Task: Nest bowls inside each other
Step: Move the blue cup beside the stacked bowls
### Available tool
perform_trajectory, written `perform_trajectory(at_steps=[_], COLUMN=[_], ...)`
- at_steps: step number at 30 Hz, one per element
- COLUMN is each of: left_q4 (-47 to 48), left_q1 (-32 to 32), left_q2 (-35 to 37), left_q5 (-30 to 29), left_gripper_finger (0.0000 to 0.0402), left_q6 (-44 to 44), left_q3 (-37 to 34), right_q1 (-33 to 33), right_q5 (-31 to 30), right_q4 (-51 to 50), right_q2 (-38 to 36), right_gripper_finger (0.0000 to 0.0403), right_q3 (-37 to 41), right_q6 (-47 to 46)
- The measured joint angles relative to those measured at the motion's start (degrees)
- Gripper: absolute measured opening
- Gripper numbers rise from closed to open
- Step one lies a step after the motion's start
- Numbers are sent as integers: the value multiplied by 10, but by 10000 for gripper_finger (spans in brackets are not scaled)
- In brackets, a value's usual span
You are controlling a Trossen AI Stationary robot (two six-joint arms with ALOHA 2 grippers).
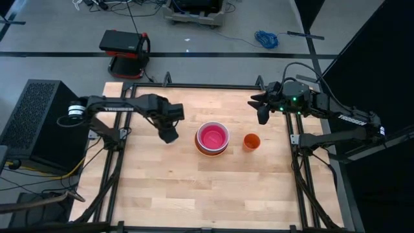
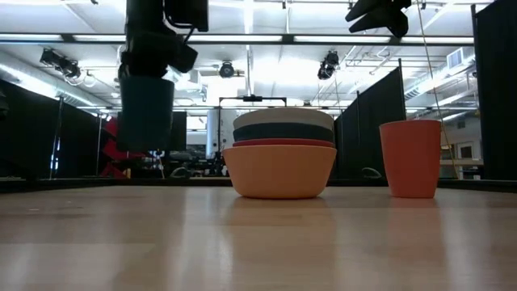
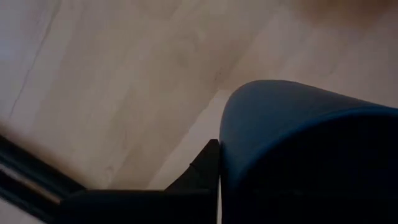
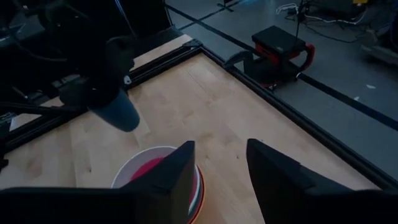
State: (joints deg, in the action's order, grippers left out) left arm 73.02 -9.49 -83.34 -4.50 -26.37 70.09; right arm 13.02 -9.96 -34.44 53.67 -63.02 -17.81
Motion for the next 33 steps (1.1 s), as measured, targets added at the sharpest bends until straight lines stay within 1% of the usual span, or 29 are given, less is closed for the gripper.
perform_trajectory(at_steps=[12, 17, 26, 33], left_q4=[-57, -94, -112, -133], left_q1=[1, 1, 1, 1], left_q2=[-11, -11, -11, -11], left_q5=[4, 27, 44, 47], left_gripper_finger=[0, 0, 0, 0], left_q6=[-8, -8, -9, -11], left_q3=[-59, -75, -116, -123], right_q1=[0, 0, 0, 0], right_q5=[-1, -1, -1, -2], right_q4=[0, 0, 0, 0], right_q2=[0, 0, 0, 0], right_gripper_finger=[146, 153, 135, 141], right_q3=[0, 0, 0, 0], right_q6=[0, 0, 0, 0])
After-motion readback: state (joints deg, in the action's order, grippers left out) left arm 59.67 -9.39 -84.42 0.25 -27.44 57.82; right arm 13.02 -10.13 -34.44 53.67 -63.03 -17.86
